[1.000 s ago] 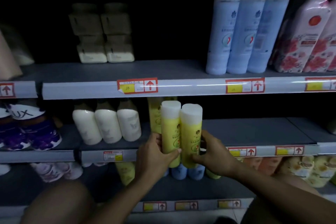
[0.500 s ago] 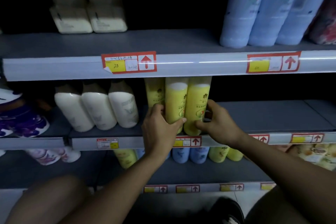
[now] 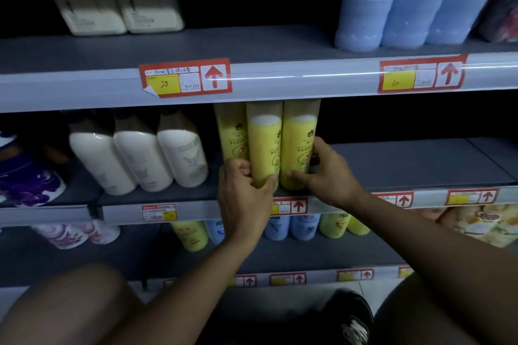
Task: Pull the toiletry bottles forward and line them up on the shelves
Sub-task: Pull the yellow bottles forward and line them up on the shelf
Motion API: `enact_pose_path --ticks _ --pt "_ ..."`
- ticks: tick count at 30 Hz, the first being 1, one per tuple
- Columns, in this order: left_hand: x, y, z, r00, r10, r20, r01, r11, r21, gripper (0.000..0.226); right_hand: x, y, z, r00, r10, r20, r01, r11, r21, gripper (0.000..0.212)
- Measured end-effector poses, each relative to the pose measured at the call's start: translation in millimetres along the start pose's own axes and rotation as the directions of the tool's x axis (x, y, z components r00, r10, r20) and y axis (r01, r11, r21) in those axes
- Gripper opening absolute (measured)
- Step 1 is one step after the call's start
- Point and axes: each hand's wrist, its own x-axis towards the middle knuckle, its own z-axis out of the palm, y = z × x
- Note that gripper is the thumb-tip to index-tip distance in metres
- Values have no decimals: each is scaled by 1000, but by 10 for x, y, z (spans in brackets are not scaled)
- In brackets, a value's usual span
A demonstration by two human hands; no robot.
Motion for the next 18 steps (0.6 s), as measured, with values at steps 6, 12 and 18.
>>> enact_pose_path --ticks 6,12,18 --pt "54 -45 21 1000 -13 6 13 1000 -2 35 -10 -29 49 996 33 -88 -37 998 -48 69" --pt "98 -55 86 999 -36 3 36 999 -31 31 30 -18 80 993 42 -107 -48 997 -58 63" --pt "143 -58 144 1000 -30 -6 30 999 -33 31 85 -24 83 993 40 -107 -47 997 -57 64"
